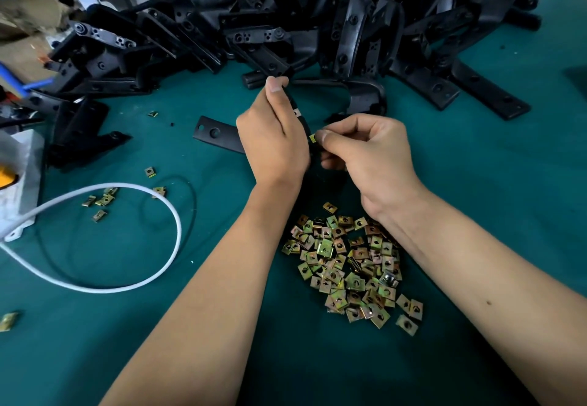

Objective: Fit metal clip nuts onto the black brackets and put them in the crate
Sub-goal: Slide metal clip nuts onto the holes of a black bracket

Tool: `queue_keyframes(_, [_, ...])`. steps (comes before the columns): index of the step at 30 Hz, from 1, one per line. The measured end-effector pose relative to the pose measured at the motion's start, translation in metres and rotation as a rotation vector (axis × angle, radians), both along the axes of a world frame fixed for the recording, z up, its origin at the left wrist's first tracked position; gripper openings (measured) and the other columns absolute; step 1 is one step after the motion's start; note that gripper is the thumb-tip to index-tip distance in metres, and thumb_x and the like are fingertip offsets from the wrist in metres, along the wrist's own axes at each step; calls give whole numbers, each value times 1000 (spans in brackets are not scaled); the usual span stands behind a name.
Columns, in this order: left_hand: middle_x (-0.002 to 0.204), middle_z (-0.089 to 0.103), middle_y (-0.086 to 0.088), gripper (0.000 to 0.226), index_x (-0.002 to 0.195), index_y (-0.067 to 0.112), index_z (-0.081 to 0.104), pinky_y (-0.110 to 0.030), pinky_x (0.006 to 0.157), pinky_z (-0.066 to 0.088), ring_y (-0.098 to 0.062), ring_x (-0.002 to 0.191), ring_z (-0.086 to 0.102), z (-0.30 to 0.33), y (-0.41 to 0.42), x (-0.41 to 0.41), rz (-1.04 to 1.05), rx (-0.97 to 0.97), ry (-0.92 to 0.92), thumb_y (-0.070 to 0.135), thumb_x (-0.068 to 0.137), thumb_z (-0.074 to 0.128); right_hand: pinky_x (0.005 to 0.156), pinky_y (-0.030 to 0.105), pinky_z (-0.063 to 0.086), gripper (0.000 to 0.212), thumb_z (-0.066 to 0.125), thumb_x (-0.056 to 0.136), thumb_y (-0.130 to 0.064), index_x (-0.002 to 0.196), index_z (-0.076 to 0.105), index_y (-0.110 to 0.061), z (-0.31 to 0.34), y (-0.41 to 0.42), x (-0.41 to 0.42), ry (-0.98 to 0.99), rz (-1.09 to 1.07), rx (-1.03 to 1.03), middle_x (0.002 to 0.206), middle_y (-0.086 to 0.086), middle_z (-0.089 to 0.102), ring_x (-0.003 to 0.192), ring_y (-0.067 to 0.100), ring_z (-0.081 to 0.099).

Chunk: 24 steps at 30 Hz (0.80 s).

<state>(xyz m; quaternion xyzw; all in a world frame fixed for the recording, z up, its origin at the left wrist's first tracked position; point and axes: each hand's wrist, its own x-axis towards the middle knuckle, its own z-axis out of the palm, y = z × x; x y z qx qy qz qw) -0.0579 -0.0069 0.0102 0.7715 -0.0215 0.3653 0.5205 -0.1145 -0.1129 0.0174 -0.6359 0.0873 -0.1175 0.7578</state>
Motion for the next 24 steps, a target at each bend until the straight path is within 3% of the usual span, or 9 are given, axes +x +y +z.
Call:
queue_keyframes(8, [64,57,19,51,108,11,78,-10,60,34,5,64,57,1,2,0,4,-71,24,26,109,30,57,23,54,4,80,85,-3,84,77,-6,1,2,-2,55,16,28,76,6,74,63,13,68])
queue_keyframes(12, [64,62,6,52,108,11,79,-12,61,32,-1,58,51,3,5,0,-5,-158,23,25,109,29,57,24,53,7,79,90,-17,84,80,-14,2,0,0,119,43,44,81,1,74,69,12,66])
queue_keyframes(18, [62,54,17,51,110,10,78,-9,61,32,2,59,52,3,3,-3,-43,-105,-26,23,110,29,54,21,47,13,80,89,-21,75,81,-19,2,-2,1,117,90,-72,67,-13,67,64,2,57])
queue_keyframes(24, [60,54,18,46,111,8,77,-9,58,30,1,57,53,3,3,-5,-43,-57,-64,18,109,33,51,19,41,24,79,89,-21,65,76,-18,3,-5,2,73,100,-183,56,-9,55,59,4,52])
